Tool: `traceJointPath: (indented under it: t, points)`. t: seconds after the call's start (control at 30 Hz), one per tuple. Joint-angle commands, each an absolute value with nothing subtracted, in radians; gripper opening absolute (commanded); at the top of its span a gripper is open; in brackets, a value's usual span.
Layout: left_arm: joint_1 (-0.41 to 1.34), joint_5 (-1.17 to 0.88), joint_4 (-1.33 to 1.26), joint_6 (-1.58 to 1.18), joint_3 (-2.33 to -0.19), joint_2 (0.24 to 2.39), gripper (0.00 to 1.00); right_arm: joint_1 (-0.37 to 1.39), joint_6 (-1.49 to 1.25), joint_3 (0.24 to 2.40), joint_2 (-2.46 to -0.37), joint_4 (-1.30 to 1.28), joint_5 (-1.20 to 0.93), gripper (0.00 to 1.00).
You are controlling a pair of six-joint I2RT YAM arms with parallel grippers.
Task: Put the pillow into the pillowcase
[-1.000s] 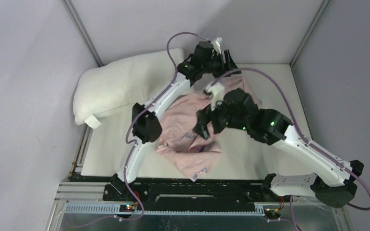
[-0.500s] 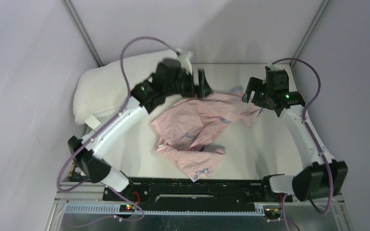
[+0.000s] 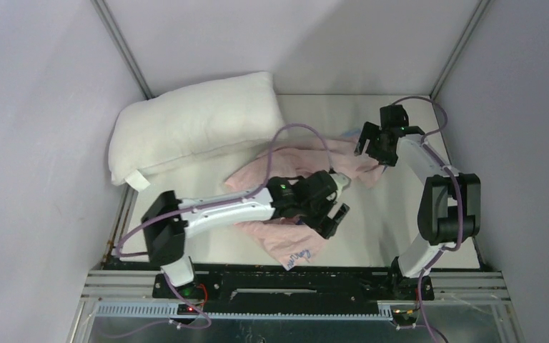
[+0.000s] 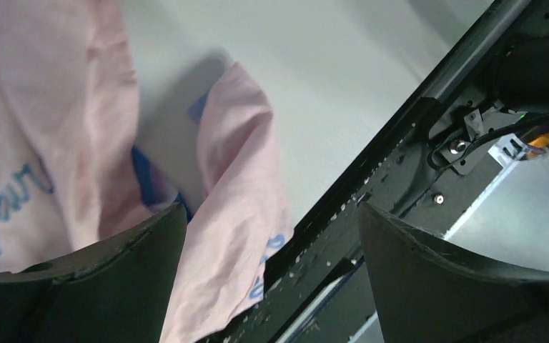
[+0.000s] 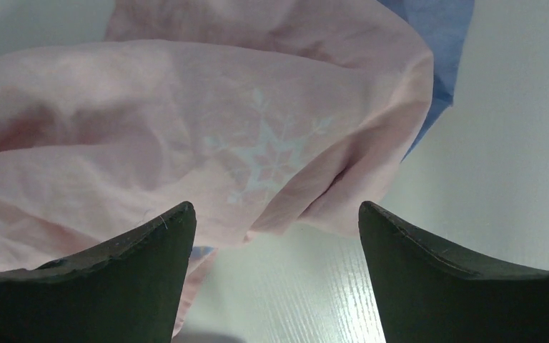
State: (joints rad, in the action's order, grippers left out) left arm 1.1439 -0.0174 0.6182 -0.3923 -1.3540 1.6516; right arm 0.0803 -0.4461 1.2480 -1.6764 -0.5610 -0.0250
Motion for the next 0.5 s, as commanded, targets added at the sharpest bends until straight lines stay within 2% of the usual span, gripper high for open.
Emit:
traceJointPath:
  t: [0.0,0.23,0.47]
  points:
    - [1.205,0.051,0.598,-0.334,-1.489,1.772,0.92,0.070,-0.470,1.257,-1.698,-0.531,0.036,0.86]
    - [1.250,0.102,0.599,-0.306,-1.570,1.931,0.89,0.037,-0.507,1.184,-1.666,-0.522,0.035,0.81]
    - [1.244,0.218,0.539,-0.357,-1.499,1.996,0.86,0.037,-0.524,1.137,-1.672,-0.507,0.042,0.73]
